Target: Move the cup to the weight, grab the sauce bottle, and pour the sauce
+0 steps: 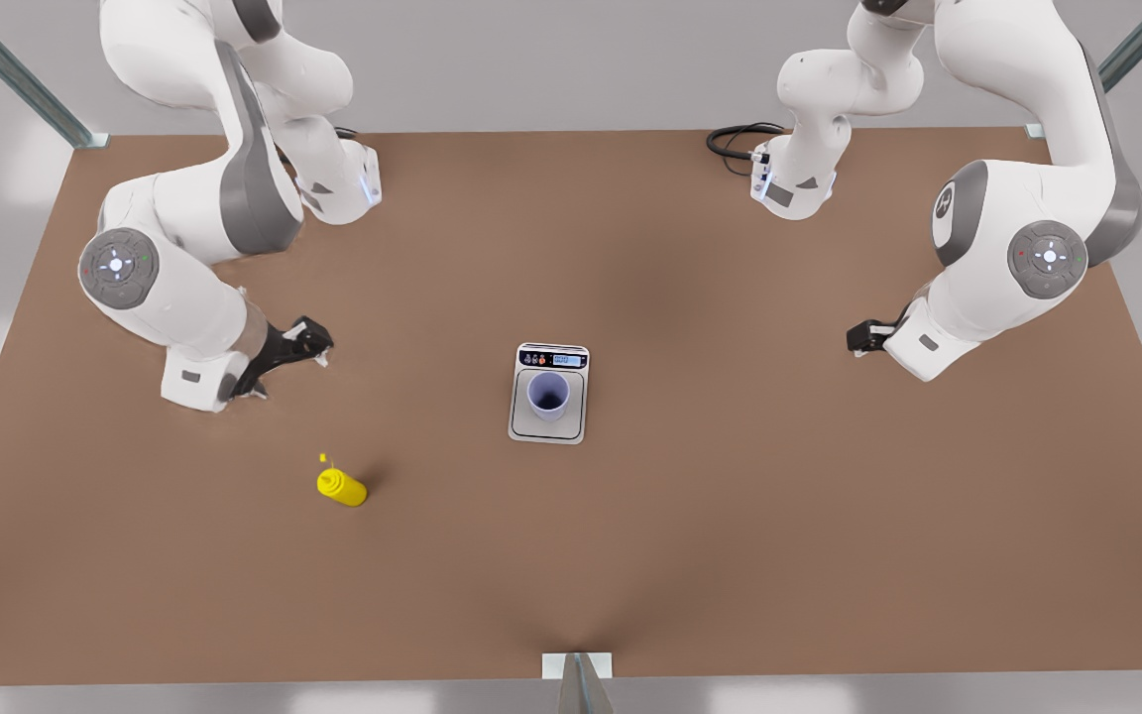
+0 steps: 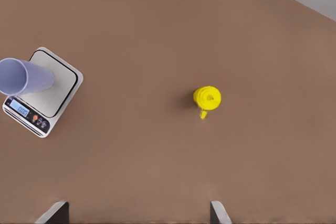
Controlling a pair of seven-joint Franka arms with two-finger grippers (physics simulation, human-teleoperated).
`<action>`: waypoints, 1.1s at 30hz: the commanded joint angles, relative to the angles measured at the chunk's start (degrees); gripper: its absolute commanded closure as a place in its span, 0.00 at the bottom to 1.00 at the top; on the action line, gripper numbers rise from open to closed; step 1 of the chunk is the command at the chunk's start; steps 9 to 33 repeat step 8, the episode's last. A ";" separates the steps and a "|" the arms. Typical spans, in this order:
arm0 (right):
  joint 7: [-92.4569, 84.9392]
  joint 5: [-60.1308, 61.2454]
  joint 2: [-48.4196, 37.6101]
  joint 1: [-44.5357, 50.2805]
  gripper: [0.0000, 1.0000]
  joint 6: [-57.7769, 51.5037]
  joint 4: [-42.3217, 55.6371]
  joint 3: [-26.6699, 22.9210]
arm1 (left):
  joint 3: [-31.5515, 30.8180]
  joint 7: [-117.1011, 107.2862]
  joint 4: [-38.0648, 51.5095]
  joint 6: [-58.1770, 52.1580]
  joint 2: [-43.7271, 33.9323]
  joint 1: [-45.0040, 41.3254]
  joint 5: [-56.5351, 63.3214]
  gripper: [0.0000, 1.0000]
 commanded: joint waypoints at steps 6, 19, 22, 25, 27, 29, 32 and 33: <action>20.73 -0.94 -2.86 -3.99 0.00 -6.52 -0.95 4.04 | 0.00 0.00 0.00 0.00 0.00 0.00 0.01 0.00; 20.55 -0.94 -2.95 -3.99 0.00 -6.70 -0.95 4.13 | 0.00 0.00 0.00 0.09 0.00 0.00 0.01 0.00; 20.55 -0.94 -2.95 -3.99 0.00 -6.70 -0.95 4.13 | 0.00 0.00 0.00 0.09 0.00 0.00 0.01 0.00; 20.55 -0.94 -2.95 -3.99 0.00 -6.70 -0.95 4.13 | 0.00 0.00 0.00 0.09 0.00 0.00 0.01 0.00; 20.55 -0.94 -2.95 -3.99 0.00 -6.70 -0.95 4.13 | 0.00 0.00 0.00 0.09 0.00 0.00 0.01 0.00; 20.55 -0.94 -2.95 -3.99 0.00 -6.70 -0.95 4.13 | 0.00 0.00 0.00 0.09 0.00 0.00 0.01 0.00; 20.55 -0.94 -2.95 -3.99 0.00 -6.70 -0.95 4.13 | 0.00 0.00 0.00 0.09 0.00 0.00 0.01 0.00; 20.55 -0.94 -2.95 -3.99 0.00 -6.70 -0.95 4.13 | 0.00 0.00 0.00 0.09 0.00 0.00 0.01 0.00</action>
